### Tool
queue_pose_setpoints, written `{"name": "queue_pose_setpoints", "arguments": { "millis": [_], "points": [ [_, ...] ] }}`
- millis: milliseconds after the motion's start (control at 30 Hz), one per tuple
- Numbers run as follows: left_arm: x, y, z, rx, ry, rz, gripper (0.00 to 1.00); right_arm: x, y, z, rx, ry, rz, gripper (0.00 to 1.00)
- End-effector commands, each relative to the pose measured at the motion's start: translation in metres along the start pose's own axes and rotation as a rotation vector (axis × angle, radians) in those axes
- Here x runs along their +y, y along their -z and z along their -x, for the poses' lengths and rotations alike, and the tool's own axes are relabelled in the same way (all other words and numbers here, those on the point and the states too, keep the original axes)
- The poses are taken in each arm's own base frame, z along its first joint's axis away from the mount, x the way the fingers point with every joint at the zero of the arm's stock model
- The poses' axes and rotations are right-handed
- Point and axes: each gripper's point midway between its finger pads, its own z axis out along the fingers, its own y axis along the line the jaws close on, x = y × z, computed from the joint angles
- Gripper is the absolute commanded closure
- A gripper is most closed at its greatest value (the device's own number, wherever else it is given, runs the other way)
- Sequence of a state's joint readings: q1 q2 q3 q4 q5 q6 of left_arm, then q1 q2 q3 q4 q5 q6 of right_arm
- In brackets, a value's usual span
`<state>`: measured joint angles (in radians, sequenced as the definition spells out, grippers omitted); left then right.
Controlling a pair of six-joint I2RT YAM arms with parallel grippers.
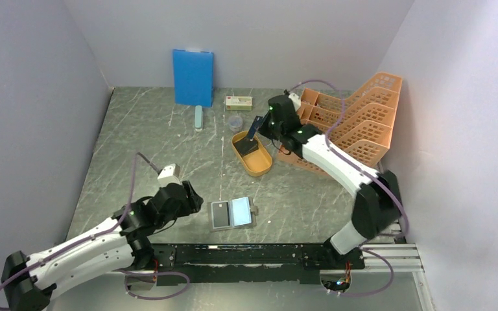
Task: Put the credit cards into the card holder
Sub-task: Pick up the credit card from the storage box, then turn over the card slot in the card holder.
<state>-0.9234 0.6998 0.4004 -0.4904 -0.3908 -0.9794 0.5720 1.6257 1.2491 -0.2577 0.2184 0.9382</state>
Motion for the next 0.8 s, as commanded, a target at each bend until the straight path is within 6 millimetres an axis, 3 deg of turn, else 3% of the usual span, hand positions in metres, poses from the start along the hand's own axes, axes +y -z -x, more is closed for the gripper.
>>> {"name": "queue_pose_setpoints", "arguments": {
  "millis": [0,67,133,233,333,433,600,767],
  "points": [
    [-0.023,0.024,0.043,-0.137,-0.023,-0.09,0.41,0.024,0.077,0.021,0.015,0.308,0.161,1.0],
    [-0.041,0.03,0.048,-0.136,-0.074,-0.165,0.39,0.029,0.11,0.013,0.03,0.403,0.263,1.0],
    [-0.055,0.031,0.049,-0.113,-0.122,-0.206,0.34,0.025,0.137,-0.008,0.08,0.488,0.361,1.0],
    [-0.071,0.027,0.042,-0.062,-0.189,-0.246,0.3,0.008,0.161,-0.043,0.175,0.598,0.458,1.0],
    [-0.087,0.023,0.035,-0.036,-0.227,-0.303,0.29,-0.025,0.161,-0.077,0.267,0.626,0.453,1.0],
    [-0.095,0.017,0.026,0.0,-0.246,-0.336,0.29,-0.04,0.163,-0.103,0.339,0.598,0.499,1.0],
    [-0.084,0.003,0.021,0.013,-0.256,-0.263,0.29,-0.046,0.164,-0.116,0.331,0.531,0.541,1.0],
    [-0.09,0.004,0.021,-0.012,-0.24,-0.317,0.2,-0.051,0.167,-0.123,0.338,0.527,0.565,1.0]
  ]
}}
